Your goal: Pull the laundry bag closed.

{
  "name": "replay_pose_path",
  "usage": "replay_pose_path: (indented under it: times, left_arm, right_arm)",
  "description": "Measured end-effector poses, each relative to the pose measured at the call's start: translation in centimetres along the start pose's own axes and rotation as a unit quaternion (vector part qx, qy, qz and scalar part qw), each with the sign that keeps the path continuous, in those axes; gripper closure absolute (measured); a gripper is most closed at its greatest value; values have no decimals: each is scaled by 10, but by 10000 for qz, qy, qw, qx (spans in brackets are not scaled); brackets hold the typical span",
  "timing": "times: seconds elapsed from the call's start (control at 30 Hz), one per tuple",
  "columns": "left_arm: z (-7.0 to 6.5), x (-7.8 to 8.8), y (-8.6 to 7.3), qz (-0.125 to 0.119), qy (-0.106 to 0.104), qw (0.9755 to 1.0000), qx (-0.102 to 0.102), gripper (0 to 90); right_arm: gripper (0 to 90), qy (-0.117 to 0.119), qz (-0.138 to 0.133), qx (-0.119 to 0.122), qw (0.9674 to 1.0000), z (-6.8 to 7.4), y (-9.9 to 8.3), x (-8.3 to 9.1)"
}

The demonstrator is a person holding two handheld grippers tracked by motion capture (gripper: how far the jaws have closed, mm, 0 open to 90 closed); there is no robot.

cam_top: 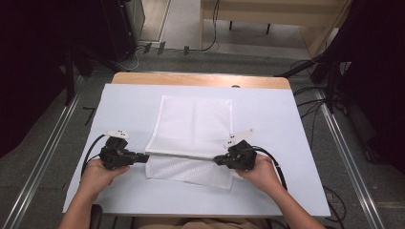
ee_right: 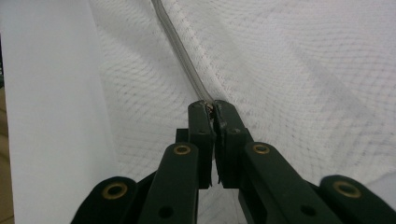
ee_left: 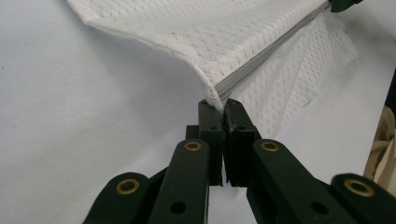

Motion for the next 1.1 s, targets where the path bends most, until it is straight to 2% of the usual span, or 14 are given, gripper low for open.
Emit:
replay_pose_path:
  times: [0.4,0.5,0.77,0.87,1.1]
  left_arm:
    - [-3,-2,0,32,-48,10000,-17,882]
    - [-2,-2,0,62,-51,10000,-38,883]
    - [-2,-3,-1,117,-68,9999,-44,883]
    - [-4,-5,-2,152,-107,9998,-85,883]
    - [-3,-8,-3,270,-54,9996,-60,879]
  right_arm:
    - [882,-67,53,-91,9999,-6,-12,10]
    - [882,-97,69,-44,9999,-7,-13,12]
    - [882,-178,109,-157,9997,-12,-22,20]
    - [882,-126,65,-243,9996,-14,-25,24]
    - [882,-110,209,-270,9994,-12,-28,20]
Point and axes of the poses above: each handheld gripper's, and its own axes: x roughly backward along the jaws, y roughly out of its top, z roughly to its left, the point moved 4 cm from there along -x, roughly forward along the jaws, and after that the axes turned 2 degrees about x, right-handed, at the moved point
